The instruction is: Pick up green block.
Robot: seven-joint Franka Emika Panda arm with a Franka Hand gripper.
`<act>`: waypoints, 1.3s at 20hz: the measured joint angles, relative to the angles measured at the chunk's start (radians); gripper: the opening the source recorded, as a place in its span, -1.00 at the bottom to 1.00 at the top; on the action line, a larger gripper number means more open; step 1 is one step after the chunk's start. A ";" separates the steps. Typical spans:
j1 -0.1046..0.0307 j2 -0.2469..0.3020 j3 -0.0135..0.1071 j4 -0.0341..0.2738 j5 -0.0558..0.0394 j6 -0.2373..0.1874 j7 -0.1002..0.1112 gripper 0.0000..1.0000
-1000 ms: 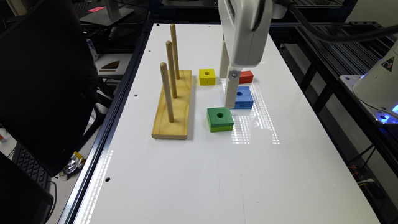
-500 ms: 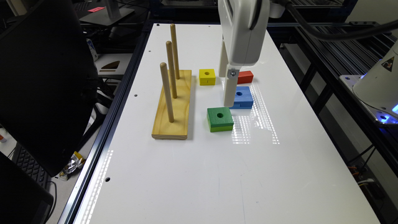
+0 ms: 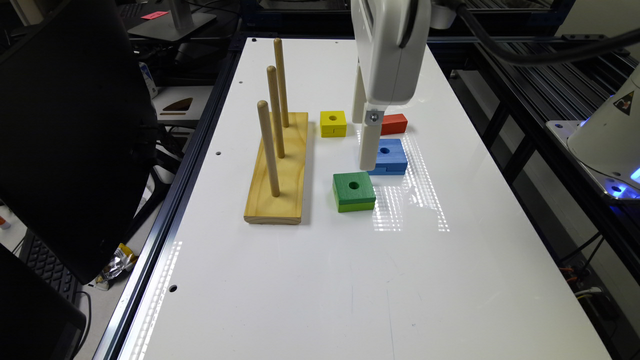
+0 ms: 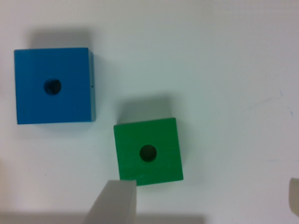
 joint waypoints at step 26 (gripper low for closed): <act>-0.021 -0.045 0.000 -0.070 0.0000 0.005 -0.010 1.00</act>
